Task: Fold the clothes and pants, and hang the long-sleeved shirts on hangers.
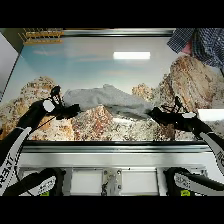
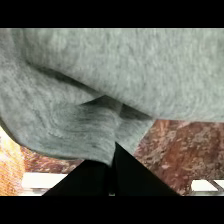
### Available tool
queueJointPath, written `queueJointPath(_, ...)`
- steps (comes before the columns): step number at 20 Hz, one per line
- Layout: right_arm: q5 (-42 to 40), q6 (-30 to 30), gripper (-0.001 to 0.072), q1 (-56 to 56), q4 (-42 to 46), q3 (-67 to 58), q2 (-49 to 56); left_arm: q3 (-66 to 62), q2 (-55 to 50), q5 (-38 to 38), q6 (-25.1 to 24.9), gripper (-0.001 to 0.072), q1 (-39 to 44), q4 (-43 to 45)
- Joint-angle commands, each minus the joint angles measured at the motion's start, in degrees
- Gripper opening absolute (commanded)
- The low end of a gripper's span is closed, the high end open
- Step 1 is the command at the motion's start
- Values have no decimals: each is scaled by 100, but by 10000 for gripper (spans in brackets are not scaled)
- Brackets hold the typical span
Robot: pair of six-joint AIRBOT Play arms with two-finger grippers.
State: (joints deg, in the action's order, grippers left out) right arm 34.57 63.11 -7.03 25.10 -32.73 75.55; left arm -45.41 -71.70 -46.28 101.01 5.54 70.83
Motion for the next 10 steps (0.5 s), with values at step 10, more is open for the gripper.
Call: queueJointPath(10, 1604, 160, 14, -330, 2544, -3794, -2092, -2846, 2365, -339, -267, 7, -1209, 9)
